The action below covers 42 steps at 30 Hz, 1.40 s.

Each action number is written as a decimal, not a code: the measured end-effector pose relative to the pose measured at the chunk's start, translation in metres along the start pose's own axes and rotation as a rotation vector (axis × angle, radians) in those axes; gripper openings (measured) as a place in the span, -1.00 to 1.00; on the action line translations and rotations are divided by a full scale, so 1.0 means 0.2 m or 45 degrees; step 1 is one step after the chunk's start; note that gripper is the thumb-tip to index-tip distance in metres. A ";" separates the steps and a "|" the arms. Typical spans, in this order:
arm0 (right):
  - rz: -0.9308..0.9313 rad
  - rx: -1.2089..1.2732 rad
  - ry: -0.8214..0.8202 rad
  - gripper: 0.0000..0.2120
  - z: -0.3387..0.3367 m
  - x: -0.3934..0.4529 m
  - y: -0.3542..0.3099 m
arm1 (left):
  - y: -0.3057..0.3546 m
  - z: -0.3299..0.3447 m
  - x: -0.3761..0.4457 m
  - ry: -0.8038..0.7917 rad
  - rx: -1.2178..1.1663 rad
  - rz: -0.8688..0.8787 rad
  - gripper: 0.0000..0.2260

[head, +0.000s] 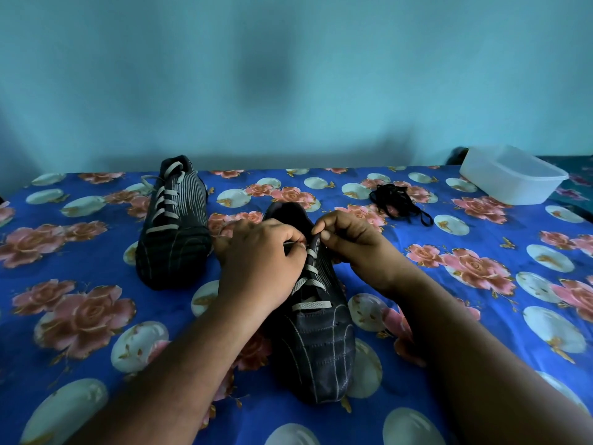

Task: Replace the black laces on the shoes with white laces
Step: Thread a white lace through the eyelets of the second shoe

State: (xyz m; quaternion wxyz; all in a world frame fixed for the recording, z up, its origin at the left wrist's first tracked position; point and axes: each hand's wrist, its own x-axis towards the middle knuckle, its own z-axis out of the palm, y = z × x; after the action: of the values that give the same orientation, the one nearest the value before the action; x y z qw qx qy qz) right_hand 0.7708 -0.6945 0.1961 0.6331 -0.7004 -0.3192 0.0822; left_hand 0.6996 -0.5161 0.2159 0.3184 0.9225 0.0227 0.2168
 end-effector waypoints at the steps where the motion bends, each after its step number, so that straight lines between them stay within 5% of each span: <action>1: -0.001 0.001 0.009 -0.86 0.00 0.00 0.01 | 0.00 0.00 0.00 -0.014 0.029 -0.007 -0.87; 16: 0.120 -0.127 0.127 -0.90 -0.06 -0.02 -0.06 | -0.05 0.01 0.00 -0.072 -0.155 0.053 -0.92; 23: 0.050 -0.234 0.109 -0.96 -0.05 -0.02 -0.04 | -0.05 0.01 0.00 -0.102 -0.168 0.064 -0.68; 33: 0.195 -0.096 0.076 -0.91 -0.17 -0.03 -0.04 | -0.04 0.01 -0.01 -0.042 -0.208 0.080 -0.88; 42: 0.361 0.086 0.466 -0.79 -0.30 -0.04 0.00 | -0.06 0.01 -0.01 -0.044 -0.208 0.093 -0.71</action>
State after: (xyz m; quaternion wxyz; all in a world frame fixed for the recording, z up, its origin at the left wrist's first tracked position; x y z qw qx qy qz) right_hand 0.7956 -0.7478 0.2055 0.6856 -0.7199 -0.0945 0.0529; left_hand 0.7007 -0.5075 0.2060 0.3849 0.8972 -0.0342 0.2137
